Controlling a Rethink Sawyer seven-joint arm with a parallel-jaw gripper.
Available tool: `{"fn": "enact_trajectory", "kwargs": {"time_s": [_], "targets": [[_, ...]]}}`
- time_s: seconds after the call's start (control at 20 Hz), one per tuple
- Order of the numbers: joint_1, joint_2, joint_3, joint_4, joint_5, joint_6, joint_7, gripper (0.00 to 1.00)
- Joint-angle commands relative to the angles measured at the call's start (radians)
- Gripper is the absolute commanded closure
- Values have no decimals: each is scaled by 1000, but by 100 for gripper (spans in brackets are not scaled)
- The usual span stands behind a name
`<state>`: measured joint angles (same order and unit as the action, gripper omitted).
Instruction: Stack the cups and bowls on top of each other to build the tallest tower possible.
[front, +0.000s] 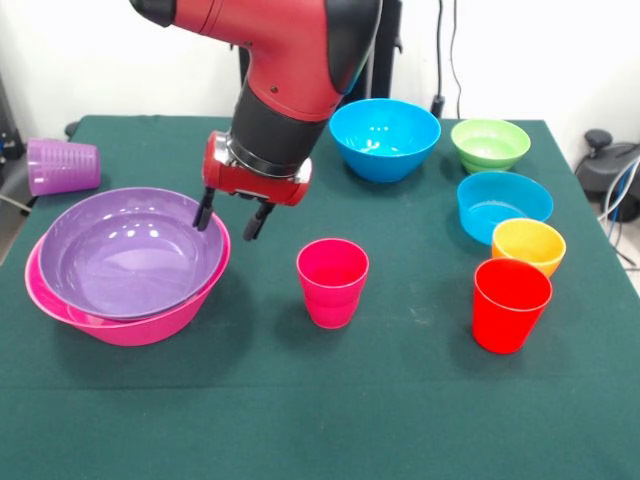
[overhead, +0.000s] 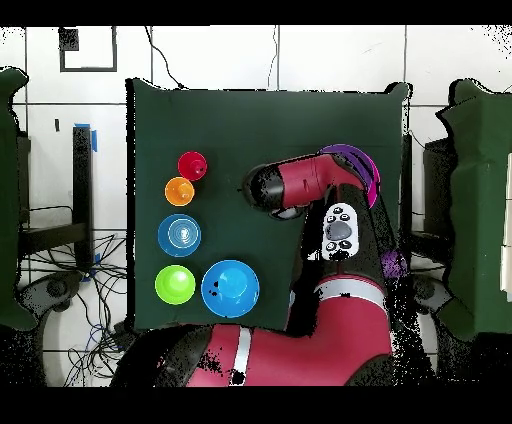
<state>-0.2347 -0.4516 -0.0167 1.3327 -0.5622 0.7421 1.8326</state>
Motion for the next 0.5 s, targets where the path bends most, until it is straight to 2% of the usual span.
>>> {"fn": "enact_trajectory", "kwargs": {"time_s": [0.05, 0.2, 0.5], "targets": [[23, 39, 73, -16, -92, 102, -239, 0], [21, 42, 76, -22, -90, 116, -237, 0], [-14, 34, 124, 6, -20, 142, -217, 0]]}}
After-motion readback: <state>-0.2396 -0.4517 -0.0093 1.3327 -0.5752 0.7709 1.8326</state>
